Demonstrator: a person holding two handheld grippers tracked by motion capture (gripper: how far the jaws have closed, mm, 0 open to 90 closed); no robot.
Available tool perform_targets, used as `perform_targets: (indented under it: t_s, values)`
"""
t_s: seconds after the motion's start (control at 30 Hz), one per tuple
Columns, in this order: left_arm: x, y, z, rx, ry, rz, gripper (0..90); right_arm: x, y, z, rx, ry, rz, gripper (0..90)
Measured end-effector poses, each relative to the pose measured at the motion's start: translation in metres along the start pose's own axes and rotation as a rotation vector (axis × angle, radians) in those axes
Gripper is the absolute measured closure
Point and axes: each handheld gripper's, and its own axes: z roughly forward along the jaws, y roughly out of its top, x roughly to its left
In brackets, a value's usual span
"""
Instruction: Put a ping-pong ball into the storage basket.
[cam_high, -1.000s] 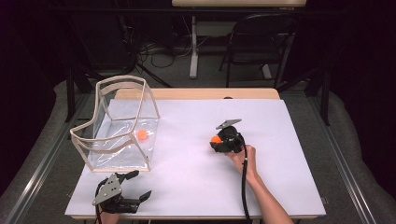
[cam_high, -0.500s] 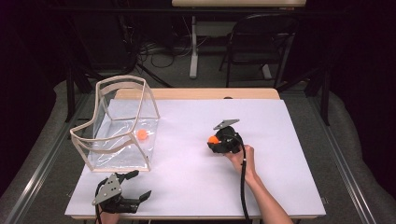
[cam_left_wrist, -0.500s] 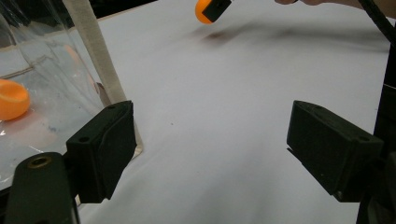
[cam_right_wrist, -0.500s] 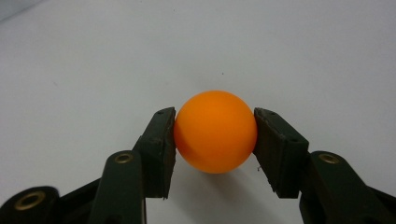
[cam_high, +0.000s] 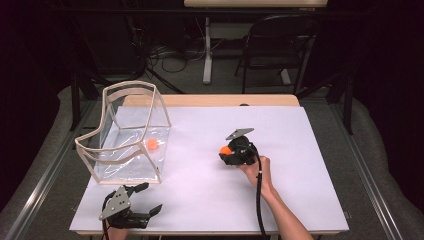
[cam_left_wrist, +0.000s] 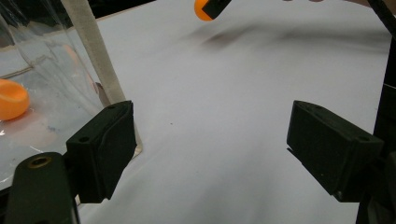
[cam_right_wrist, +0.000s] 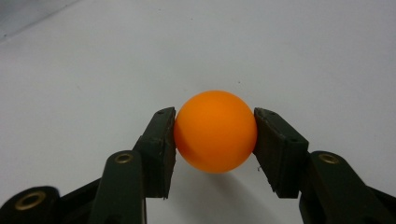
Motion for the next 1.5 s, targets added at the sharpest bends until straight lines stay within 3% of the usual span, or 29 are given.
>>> perform_targets:
  t_s: [0.6,1.5]
  values:
    - [0.000,0.000,0.001,0.002,0.004,-0.003,15.8,0.007,0.007,0.001,-0.005,0.013,-0.023,50.5]
    - [0.000,0.000,0.001,0.002,0.002,0.003,15.8,0.023,0.032,0.009,-0.011,0.029,-0.062,50.6]
